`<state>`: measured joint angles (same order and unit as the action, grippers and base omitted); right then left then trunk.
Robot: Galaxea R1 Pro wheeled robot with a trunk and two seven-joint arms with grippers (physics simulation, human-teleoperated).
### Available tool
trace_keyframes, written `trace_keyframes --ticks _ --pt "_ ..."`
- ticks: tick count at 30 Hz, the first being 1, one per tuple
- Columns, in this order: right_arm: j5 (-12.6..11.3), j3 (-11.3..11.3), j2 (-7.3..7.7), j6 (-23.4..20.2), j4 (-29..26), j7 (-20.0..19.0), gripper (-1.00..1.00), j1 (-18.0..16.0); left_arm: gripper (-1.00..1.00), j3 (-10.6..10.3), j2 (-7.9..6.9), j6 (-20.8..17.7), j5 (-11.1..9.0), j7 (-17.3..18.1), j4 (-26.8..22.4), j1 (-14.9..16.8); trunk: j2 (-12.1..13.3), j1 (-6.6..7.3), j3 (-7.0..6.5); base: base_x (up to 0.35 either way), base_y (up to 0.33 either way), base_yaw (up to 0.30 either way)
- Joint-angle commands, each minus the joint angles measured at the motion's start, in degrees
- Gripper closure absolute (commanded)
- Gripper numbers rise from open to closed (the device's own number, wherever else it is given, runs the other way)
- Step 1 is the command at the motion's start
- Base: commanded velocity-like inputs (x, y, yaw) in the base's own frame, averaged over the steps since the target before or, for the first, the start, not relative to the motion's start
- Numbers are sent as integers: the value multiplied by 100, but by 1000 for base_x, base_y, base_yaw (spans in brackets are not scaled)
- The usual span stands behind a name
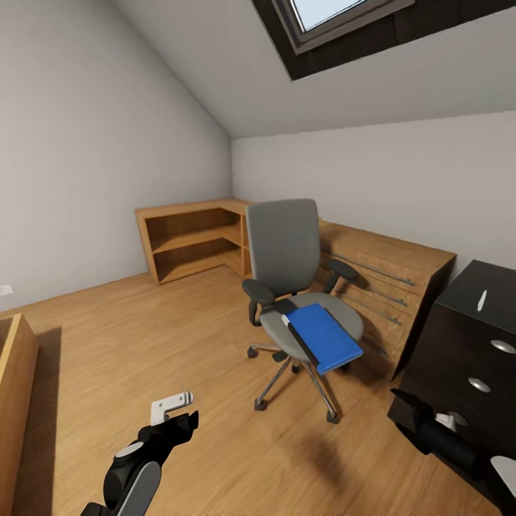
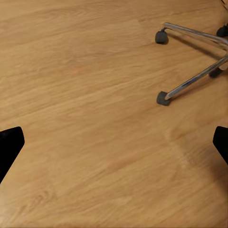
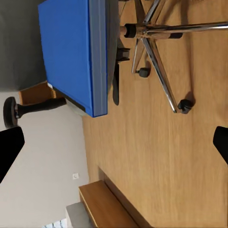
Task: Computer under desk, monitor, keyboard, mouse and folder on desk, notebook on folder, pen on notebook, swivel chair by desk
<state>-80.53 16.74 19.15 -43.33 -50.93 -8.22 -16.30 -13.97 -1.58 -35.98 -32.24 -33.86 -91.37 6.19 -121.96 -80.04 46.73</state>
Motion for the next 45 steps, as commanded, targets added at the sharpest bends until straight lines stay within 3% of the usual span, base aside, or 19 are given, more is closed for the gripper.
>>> trace_keyframes --ticks 1,9,12,14,17,24,45 --pt "34 10 -4 -22 -3 -27 -100 -5 -100 -15 -4 -5 -55 -59 -7 5 -44 -22 24 0 0 0" --pt "63 -80 -99 71 -46 22 -100 -5 -100 -18 -2 -5 -55 -59 -4 5 -365 -197 168 0 0 0" --pt "42 -87 -284 149 -71 18 -100 -8 -100 -18 -1 -5 -55 -59 -4 5 -485 -263 222 0 0 0" --pt "31 -84 -476 477 -77 15 -100 -44 -100 -18 -3 -5 -55 -59 -4 5 -565 -307 257 0 0 0" --pt "12 -88 -548 860 -95 -3 -100 -71 -100 -18 -5 -5 -55 -59 -4 5 -686 -373 311 0 0 0" --pt "38 -133 -577 1068 -629 -1 -100 -84 -100 -18 -9 -5 -55 -59 -4 5 -967 -527 437 0 0 0" --pt "44 -134 -579 1073 -667 -13 -100 -76 -100 -9 -9 3 -46 -59 -4 5 -1809 -988 814 0 0 0"
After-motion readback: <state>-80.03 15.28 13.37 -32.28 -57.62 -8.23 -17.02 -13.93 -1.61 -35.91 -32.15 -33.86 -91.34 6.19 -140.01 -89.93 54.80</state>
